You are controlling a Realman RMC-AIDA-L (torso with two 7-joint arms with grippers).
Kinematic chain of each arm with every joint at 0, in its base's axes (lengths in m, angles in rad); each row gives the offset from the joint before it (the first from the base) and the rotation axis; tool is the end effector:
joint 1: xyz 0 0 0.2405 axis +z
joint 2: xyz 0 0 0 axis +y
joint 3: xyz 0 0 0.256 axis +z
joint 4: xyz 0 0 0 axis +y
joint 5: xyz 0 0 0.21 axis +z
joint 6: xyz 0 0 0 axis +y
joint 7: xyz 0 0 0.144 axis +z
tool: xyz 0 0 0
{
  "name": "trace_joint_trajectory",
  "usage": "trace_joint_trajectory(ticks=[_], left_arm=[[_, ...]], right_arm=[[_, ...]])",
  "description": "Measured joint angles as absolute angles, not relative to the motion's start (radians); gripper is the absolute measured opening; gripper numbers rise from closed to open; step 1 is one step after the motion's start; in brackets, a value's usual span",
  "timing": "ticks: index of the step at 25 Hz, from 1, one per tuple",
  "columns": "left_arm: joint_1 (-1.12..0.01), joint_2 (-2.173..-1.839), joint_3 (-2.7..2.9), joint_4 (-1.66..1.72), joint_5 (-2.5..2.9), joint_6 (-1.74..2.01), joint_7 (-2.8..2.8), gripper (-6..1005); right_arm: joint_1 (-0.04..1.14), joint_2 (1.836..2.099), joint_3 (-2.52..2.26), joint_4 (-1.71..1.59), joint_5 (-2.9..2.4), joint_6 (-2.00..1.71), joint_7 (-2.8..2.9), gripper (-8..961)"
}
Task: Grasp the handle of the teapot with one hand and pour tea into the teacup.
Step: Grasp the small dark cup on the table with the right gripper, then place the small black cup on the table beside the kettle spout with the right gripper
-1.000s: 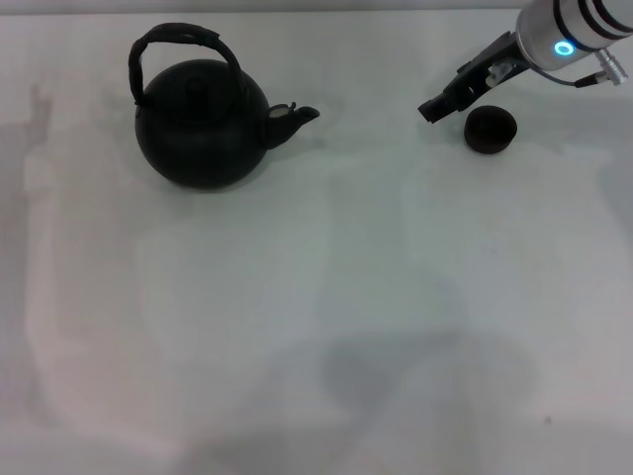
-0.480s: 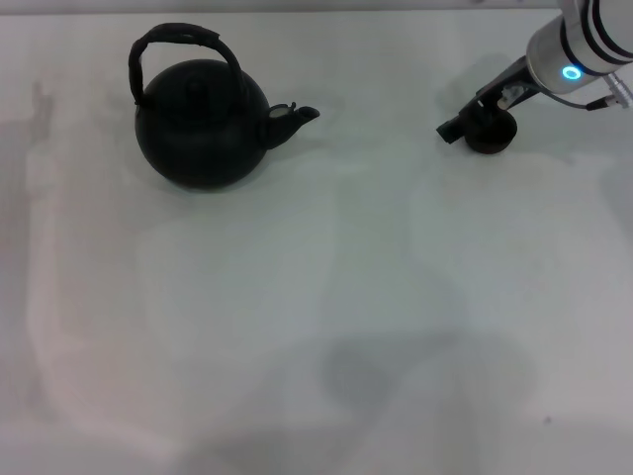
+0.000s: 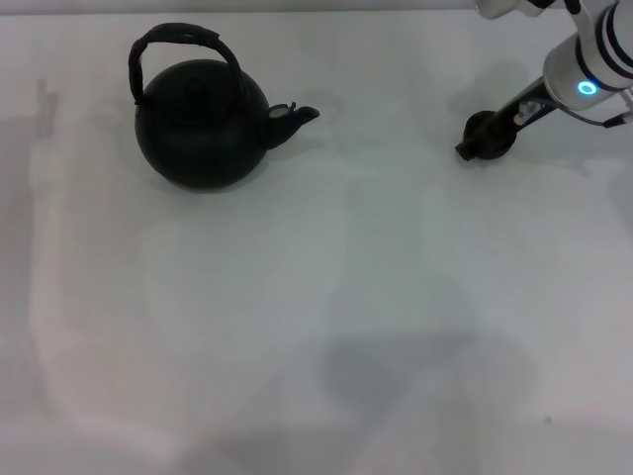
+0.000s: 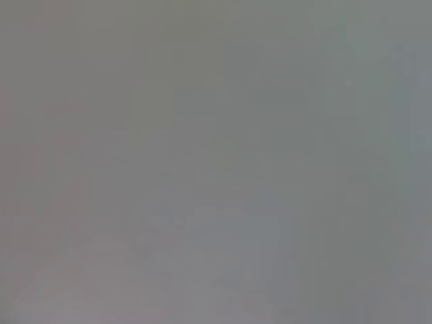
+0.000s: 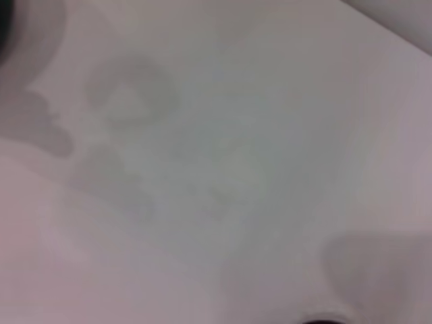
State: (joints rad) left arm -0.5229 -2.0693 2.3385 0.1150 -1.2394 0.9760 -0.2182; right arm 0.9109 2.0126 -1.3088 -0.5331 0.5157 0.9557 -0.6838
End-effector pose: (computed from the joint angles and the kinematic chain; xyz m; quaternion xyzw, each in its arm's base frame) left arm -0.3591 0.3571 0.0096 -0.5862 -0.3685 -0.2899 0.6607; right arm 0.2417 0.4319 -0.0355 -0.8812 0.3464 -0.1884 0.2606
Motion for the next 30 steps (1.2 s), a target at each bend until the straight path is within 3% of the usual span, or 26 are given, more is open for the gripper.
trace_joint_trajectory(ticks=[11, 16, 19, 30], left_arm=[[-0.525, -2.069, 2.339, 0.116, -1.236, 0.978, -0.219, 766], [-0.525, -2.069, 2.339, 0.118, -1.236, 0.979, -0.219, 766], [-0.525, -2.069, 2.339, 0.118, -1.236, 0.980, -0.219, 766], [-0.533, -2.069, 2.339, 0.121, -1.226, 0.980, -0.220, 767]], right_arm=[[0.843, 2.012, -1.308, -0.654, 0.509, 1.020, -0.684, 810], [0.837, 2.012, -1.308, -0.679, 0.508, 1.040, -0.687, 726], [0.836, 2.014, -1.305, -0.718, 0.514, 1.070, -0.687, 725], [0.930, 2.026, -1.583, -0.837, 0.708, 1.161, -0.773, 726]])
